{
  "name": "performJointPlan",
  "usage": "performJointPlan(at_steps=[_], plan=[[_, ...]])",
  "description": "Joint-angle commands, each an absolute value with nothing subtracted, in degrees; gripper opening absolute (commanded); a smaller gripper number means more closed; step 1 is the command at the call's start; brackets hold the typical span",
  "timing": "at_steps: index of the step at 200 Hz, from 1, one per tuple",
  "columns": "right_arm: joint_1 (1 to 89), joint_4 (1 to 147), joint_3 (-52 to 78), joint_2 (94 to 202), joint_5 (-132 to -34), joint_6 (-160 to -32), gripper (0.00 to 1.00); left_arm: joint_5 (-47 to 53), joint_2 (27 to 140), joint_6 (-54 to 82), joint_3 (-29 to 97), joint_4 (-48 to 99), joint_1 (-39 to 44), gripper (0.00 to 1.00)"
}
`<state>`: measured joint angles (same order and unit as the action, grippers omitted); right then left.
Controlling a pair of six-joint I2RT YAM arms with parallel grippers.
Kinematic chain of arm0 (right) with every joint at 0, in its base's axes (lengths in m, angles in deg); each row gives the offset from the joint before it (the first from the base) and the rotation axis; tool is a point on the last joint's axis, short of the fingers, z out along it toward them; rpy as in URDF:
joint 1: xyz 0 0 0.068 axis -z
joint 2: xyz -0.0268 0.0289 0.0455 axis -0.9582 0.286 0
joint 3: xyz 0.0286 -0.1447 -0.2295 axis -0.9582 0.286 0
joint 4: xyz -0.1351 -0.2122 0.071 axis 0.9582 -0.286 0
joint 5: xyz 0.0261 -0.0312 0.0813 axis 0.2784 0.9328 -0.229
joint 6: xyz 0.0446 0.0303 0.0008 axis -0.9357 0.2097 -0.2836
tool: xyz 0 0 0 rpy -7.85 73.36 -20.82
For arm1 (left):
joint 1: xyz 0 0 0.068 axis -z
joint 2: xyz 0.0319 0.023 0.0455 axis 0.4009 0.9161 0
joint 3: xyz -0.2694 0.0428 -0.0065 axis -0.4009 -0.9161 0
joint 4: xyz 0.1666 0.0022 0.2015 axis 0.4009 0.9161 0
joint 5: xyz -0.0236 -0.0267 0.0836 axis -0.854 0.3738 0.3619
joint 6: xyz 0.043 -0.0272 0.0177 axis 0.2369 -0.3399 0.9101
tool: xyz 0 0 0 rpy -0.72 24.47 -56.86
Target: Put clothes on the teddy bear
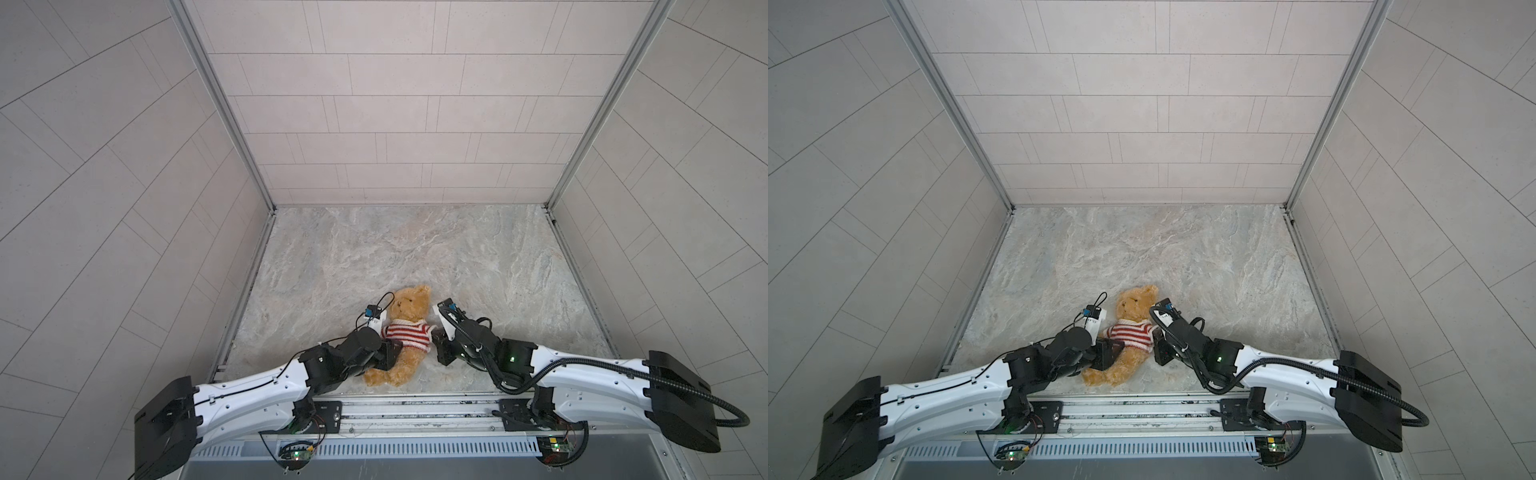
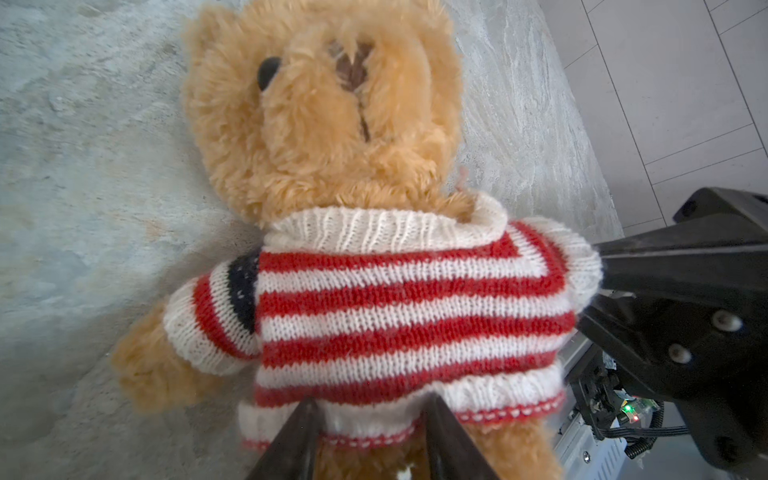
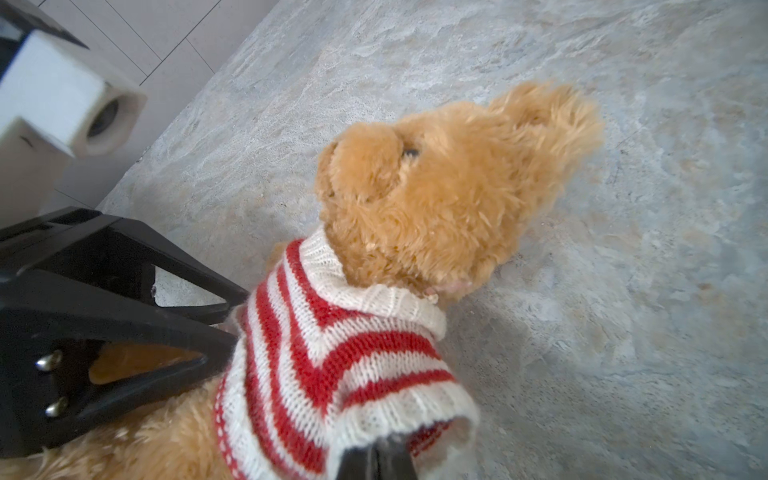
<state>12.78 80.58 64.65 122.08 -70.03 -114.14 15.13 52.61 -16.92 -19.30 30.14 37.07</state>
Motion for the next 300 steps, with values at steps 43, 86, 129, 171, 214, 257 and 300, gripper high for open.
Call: performJointPlan(at_steps=[43, 86, 129, 171, 214, 257, 300], plan=[[11.0, 82.5, 65.1, 120.4, -78.1, -113.6, 0.00, 17.4, 55.6, -17.5, -22.3, 27.6, 36.8, 0.37], [10.5, 83.3, 68.2, 113.8, -79.5, -111.4, 0.00, 15.9, 53.4, -13.1, -23.0, 31.9, 29.7, 0.28], [10.5, 85.8, 73.2, 107.9, -67.6, -116.5, 0.00, 14.9, 47.2, -9.0, -17.2, 38.6, 28.3, 0.36], [10.5, 90.5, 74.2, 108.5, -62.7, -118.6, 0.00, 17.6, 45.0, -13.0, -11.9, 38.4, 38.0, 0.48], [10.5, 92.2, 74.7, 108.9, -61.7, -120.0, 0.00, 17.7, 52.6, -17.6, -8.4, 31.5, 45.9, 0.48], [10.5, 90.8, 74.1, 108.5, -63.0, -121.2, 0.00, 17.0, 61.3, -20.3, -8.4, 24.6, 46.3, 0.51], [10.4, 90.6, 74.4, 108.8, -63.7, -122.3, 0.00, 17.6, 65.8, -20.4, -7.9, 20.6, 46.2, 0.54]])
